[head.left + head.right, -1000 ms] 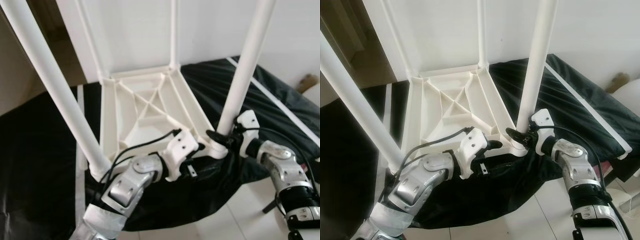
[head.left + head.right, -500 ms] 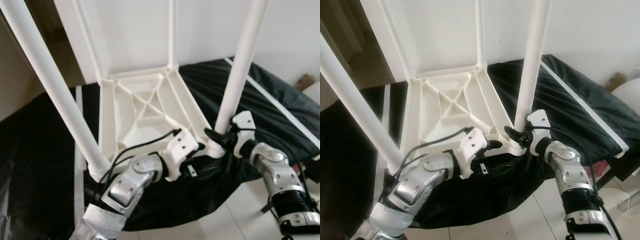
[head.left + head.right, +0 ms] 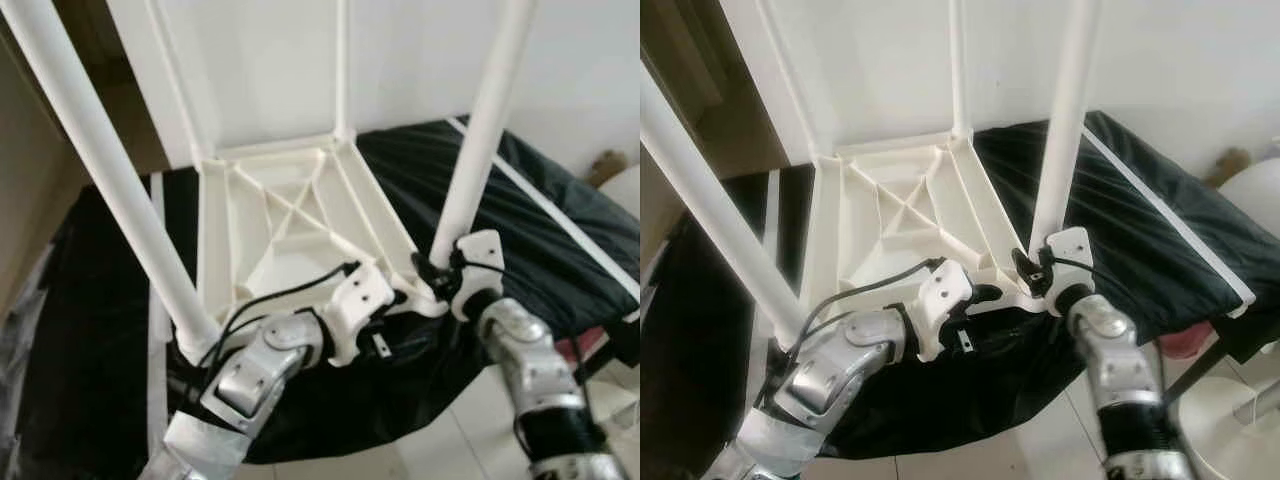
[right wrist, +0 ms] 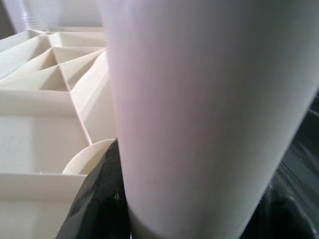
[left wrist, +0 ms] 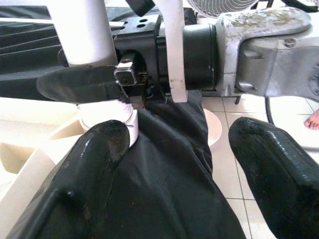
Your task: Building children table
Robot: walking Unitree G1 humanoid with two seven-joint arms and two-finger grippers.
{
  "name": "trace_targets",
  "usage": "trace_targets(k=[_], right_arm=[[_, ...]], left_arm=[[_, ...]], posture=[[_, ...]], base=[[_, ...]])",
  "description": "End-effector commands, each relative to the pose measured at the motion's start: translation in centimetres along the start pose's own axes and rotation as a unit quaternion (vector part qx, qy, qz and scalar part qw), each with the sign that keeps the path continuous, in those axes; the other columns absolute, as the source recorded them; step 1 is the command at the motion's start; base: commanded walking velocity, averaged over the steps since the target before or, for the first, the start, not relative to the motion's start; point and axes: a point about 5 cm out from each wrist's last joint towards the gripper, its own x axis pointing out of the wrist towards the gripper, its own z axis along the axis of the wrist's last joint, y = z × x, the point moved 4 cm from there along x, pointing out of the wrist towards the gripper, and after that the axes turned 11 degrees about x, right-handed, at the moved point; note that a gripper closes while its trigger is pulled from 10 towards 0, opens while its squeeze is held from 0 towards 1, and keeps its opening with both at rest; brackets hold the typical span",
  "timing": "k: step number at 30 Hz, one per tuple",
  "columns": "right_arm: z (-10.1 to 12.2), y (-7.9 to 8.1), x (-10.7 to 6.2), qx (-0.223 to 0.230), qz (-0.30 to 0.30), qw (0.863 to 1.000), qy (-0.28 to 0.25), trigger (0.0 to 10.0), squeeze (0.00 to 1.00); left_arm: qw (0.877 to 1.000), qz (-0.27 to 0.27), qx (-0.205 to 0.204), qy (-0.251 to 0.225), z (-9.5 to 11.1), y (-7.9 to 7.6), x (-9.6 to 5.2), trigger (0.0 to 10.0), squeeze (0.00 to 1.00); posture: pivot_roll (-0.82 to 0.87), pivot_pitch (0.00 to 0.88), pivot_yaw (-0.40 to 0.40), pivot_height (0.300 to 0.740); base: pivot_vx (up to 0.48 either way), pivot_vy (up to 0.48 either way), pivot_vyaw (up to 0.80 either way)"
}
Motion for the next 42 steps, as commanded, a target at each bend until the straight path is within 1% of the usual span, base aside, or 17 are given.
trace_targets(k=[1,4,6,8,9,13,15,16,17,19,21,23,27,36,37,38,42], right_arm=[[-3.0,-0.9,-0.8,-0.001,-0.051,0.997,0.056,10.0,0.0],[-2.8,-1.2,-0.9,0.004,-0.095,0.994,0.045,10.0,0.0],[-2.8,-1.2,-0.9,0.004,-0.095,0.994,0.045,10.0,0.0],[-2.9,-1.3,-1.2,0.007,-0.135,0.99,0.042,10.0,0.0],[-2.9,-1.3,-1.2,0.007,-0.135,0.99,0.042,10.0,0.0],[-3.1,-0.5,-1.7,0.02,-0.198,0.979,0.035,10.0,0.0],[-3.1,-0.5,-1.7,0.022,-0.207,0.977,0.035,10.0,0.0],[-3.3,-0.2,-1.8,0.029,-0.23,0.972,0.036,10.0,0.0],[-3.7,0.5,-1.7,0.042,-0.242,0.968,0.04,10.0,0.0],[-4.0,2.3,-1.3,0.058,-0.228,0.971,0.044,10.0,0.0],[-2.7,3.1,-1.0,0.066,-0.193,0.979,0.014,10.0,0.0],[-2.1,2.8,-1.1,0.06,-0.19,0.98,0.002,10.0,0.0],[-2.3,2.6,-1.3,0.055,-0.199,0.978,0.007,10.0,0.0],[-2.3,2.7,-1.3,0.057,-0.199,0.978,0.009,10.0,0.0],[-2.2,2.6,-1.2,0.056,-0.2,0.978,0.007,10.0,0.45],[-2.1,2.6,-1.2,0.056,-0.201,0.978,0.005,10.0,1.0],[-1.6,2.6,-1.2,0.059,-0.19,0.98,-0.009,10.0,1.0]], left_arm=[[1.0,-0.028,0.001,-0.004,0.1,-0.7,0.0,10.0,0.0],[1.0,-0.03,0.002,-0.004,0.1,-0.7,0.1,10.0,0.0],[1.0,-0.03,0.002,-0.004,0.1,-0.7,0.1,10.0,0.0],[0.999,-0.034,0.004,-0.005,0.1,-0.8,0.2,10.0,0.0],[0.999,-0.034,0.004,-0.005,0.1,-0.8,0.2,10.0,0.0],[0.999,-0.037,0.006,-0.004,0.1,-0.9,0.3,10.0,0.0],[0.999,-0.038,0.006,-0.004,0.1,-0.9,0.4,10.0,0.0],[0.999,-0.038,0.007,-0.004,0.1,-0.9,0.4,10.0,0.0],[0.999,-0.037,0.007,-0.004,0.1,-0.9,0.4,10.0,0.0],[0.999,-0.037,0.007,-0.005,0.1,-1.0,0.4,10.0,0.0],[0.999,-0.036,0.004,-0.006,0.1,-1.1,0.4,10.0,0.0],[0.999,-0.037,0.003,-0.005,0.1,-1.2,0.4,10.0,0.0],[0.999,-0.036,0.003,-0.005,0.0,-1.2,0.4,10.0,0.0],[0.999,-0.035,0.003,-0.005,0.0,-1.2,0.4,10.0,0.0],[0.999,-0.034,0.004,-0.005,0.0,-1.2,0.4,10.0,0.0],[0.999,-0.034,0.004,-0.006,0.1,-1.1,0.4,10.0,0.0],[0.999,-0.034,0.005,-0.005,0.1,-1.1,0.4,10.0,0.0]], posture=[[-0.09,0.0,0.054,0.74],[-0.1,0.0,0.058,0.74],[-0.1,0.0,0.058,0.74],[-0.1,0.0,0.057,0.74],[-0.1,0.0,0.057,0.74],[-0.1,0.0,0.052,0.74],[-0.1,0.0,0.052,0.74],[-0.1,0.0,0.05,0.74],[-0.1,0.0,0.046,0.74],[-0.1,0.0,0.045,0.74],[-0.1,0.0,0.043,0.74],[-0.1,0.0,0.039,0.74],[-0.1,0.0,0.038,0.74],[-0.09,0.0,0.031,0.74],[-0.09,0.0,0.031,0.74],[-0.09,0.0,0.031,0.74],[-0.09,0.0,0.03,0.74]], base=[[0.0,0.0,0.0],[0.0,0.0,0.0],[0.0,0.0,0.0],[0.0,0.0,0.0],[0.0,0.0,0.0],[0.0,0.0,0.0],[0.0,0.0,0.0],[0.0,0.0,0.0],[0.0,0.0,0.0],[0.0,0.0,0.0],[0.0,0.0,0.0],[0.0,0.0,0.0],[0.0,0.0,0.0],[0.0,0.0,0.0],[0.0,0.0,0.0],[0.0,0.0,0.0],[0.0,0.0,0.0]])
